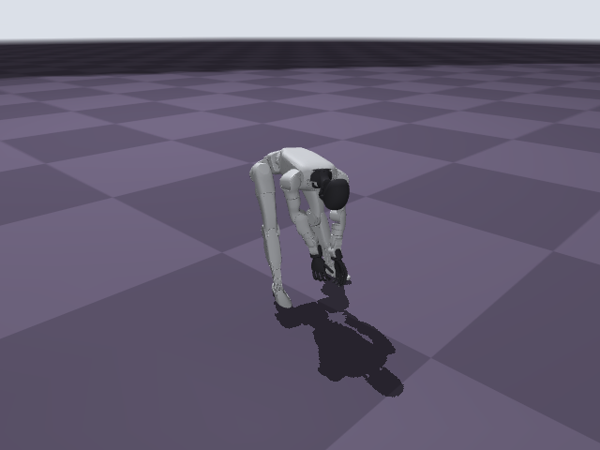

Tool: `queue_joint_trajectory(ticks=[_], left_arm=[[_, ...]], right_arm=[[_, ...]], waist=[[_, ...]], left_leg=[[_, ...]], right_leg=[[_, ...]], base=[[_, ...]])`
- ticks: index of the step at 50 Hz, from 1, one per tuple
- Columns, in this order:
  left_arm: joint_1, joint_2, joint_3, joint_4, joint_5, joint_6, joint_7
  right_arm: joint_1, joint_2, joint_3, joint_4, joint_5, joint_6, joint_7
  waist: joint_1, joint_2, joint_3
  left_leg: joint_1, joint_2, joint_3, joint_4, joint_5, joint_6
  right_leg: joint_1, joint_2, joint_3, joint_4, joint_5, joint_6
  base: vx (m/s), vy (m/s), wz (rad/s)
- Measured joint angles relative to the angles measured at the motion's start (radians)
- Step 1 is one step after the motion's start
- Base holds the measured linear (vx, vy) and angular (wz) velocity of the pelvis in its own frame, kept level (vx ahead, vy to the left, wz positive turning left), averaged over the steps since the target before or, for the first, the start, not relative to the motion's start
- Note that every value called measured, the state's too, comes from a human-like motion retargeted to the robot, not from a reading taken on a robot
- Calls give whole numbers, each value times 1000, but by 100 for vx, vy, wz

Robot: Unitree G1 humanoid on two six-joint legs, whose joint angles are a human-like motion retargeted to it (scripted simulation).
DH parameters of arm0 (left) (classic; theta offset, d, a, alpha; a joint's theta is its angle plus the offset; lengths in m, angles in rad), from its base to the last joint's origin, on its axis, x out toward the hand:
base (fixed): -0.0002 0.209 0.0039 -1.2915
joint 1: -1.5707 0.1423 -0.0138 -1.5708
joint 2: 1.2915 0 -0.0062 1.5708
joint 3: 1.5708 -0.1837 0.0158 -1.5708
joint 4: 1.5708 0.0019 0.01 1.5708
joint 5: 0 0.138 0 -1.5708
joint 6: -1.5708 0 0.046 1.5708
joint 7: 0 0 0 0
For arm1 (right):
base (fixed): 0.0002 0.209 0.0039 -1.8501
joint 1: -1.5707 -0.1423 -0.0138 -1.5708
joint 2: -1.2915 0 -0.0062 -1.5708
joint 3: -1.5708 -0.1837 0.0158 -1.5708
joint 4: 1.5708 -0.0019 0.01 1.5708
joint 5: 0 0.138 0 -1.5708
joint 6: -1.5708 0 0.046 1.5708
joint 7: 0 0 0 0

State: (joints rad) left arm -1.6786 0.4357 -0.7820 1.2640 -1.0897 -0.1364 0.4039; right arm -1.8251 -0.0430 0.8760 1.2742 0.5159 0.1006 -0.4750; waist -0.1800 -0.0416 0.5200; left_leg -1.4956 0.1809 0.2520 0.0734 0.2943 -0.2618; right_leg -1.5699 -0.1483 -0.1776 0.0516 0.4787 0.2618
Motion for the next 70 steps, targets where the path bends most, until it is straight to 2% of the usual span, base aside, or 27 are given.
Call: queue_joint_trajectory(ticks=[2,5,8,14,20,22,25,28,32,35,37,40,45,48,50,52,53,54,55,57,58,61,65,70], left_arm=[[50,-34,29,-6,36,12,-11],[86,-72,52,-26,-37,-11,29],[150,-81,64,-66,-89,-63,50],[213,-92,88,-111,-130,-89,59],[188,-101,70,-92,-145,-45,71],[179,-86,49,-69,-82,12,3],[173,-100,39,-61,-162,1,32],[186,-137,53,-16,-179,-12,-8],[321,-148,65,-76,-203,-37,8],[386,-224,110,-70,-246,-52,-18],[479,-299,199,-62,-160,8,-61],[513,-323,234,-53,-173,-7,-39],[480,-280,202,-118,-176,-1,-27],[358,-257,167,-145,-195,-31,-19],[209,-222,130,-145,-205,-47,-25],[84,-188,108,-137,-194,-39,-68],[-27,-167,83,-111,-188,-36,-96],[-81,-161,91,-98,-184,-33,-104],[-107,-161,114,-92,-180,-30,-103],[-164,-142,118,-108,-174,-38,-108],[-193,-126,111,-131,-168,-44,-117],[-241,-18,27,-295,-148,-116,-92],[-277,121,33,-528,-59,-200,-58],[-213,288,135,-927,152,-294,49]], right_arm=[[36,25,-41,3,-3,-3,-21],[60,40,-30,5,-23,20,-55],[102,42,60,-14,-70,40,-7],[149,4,191,-61,-198,65,41],[156,-10,169,-49,-176,91,67],[154,27,85,-6,-149,82,45],[162,23,138,20,-69,114,69],[176,69,119,46,-48,99,34],[248,76,109,16,-81,125,72],[315,73,90,8,-45,114,94],[483,18,-17,-74,-80,44,12],[563,10,-87,-136,-70,30,17],[545,-32,-124,-262,-95,17,-14],[435,-97,-122,-308,-91,-6,-52],[290,-138,-99,-309,-88,-6,-67],[161,-168,-70,-293,-94,0,6],[37,-200,-15,-254,-167,44,86],[-10,-212,-12,-255,-176,37,68],[-19,-214,-34,-275,-153,3,3],[-79,-233,-17,-288,-238,15,-59],[-118,-246,-5,-298,-287,30,-46],[-218,-264,-10,-370,-286,-18,-143],[-320,-279,-34,-515,-350,-72,-191],[-405,-284,-67,-783,-597,-43,-253]], waist=[[-8,21,0],[-8,19,0],[-31,40,0],[-60,46,0],[-62,42,0],[-56,15,0],[-56,3,0],[-52,-25,0],[-62,-7,0],[-28,9,0],[31,36,-9],[56,39,-33],[101,102,-189],[139,140,-280],[174,151,-284],[223,161,-331],[253,164,-310],[285,165,-344],[317,165,-407],[376,151,-508],[403,141,-548],[446,105,-643],[460,61,-729],[481,35,-758]], left_leg=[[-20,3,4,78,-35,0],[27,-11,1,15,-16,0],[57,-20,5,14,-19,0],[54,-30,-1,47,-35,0],[5,-20,-2,102,-56,0],[-60,0,12,223,-106,0],[18,-29,21,144,-83,0],[74,-45,32,141,-88,0],[221,-66,24,146,-132,0],[362,-77,8,179,-186,0],[491,-59,-24,293,-287,0],[731,-80,-51,346,-389,0],[1033,-62,-137,369,-491,4],[1194,-69,-194,331,-513,8],[1305,-71,-219,292,-514,10],[1382,-73,-234,251,-506,16],[1426,-74,-236,232,-503,22],[1455,-74,-238,213,-499,22],[1476,-74,-239,194,-494,20],[1495,-72,-240,162,-487,27],[1500,-72,-241,149,-485,32],[1509,-70,-252,118,-481,39],[1512,-68,-279,96,-479,40],[1524,-63,-295,93,-481,39]], right_leg=[[2,-14,-22,48,-33,0],[12,-16,-11,53,-44,0],[61,-28,26,2,-21,0],[87,-43,10,-5,-18,0],[53,-44,-38,42,-28,0],[11,-54,-61,120,-57,0],[70,-65,-32,62,-35,0],[123,-79,-45,76,-43,0],[256,-126,-22,120,-99,0],[385,-152,-17,199,-166,0],[514,-165,-56,352,-286,0],[739,-211,-38,468,-426,-1],[1096,-185,-97,500,-576,-72],[1297,-166,-139,455,-613,-78],[1426,-155,-165,416,-629,-80],[1515,-148,-191,371,-624,-74],[1560,-149,-201,355,-623,-73],[1593,-146,-212,331,-615,-66],[1620,-142,-224,303,-603,-54],[1644,-134,-239,263,-594,-46],[1652,-131,-245,248,-595,-45],[1676,-121,-271,209,-600,-42],[1707,-108,-307,175,-605,-33],[1732,-99,-324,168,-623,-34]], base=[[6,6,6],[0,0,0],[3,12,-16],[-6,9,-5],[-16,8,-19],[-15,15,-31],[-4,13,-1],[-12,15,-11],[15,13,4],[15,2,6],[27,-11,-4],[44,-6,33],[46,-12,43],[47,-9,73],[41,-10,51],[38,-10,25],[36,-10,10],[37,-10,7],[39,-10,7],[37,-10,7],[33,-10,12],[29,-10,26],[21,-10,37],[12,-10,15]])
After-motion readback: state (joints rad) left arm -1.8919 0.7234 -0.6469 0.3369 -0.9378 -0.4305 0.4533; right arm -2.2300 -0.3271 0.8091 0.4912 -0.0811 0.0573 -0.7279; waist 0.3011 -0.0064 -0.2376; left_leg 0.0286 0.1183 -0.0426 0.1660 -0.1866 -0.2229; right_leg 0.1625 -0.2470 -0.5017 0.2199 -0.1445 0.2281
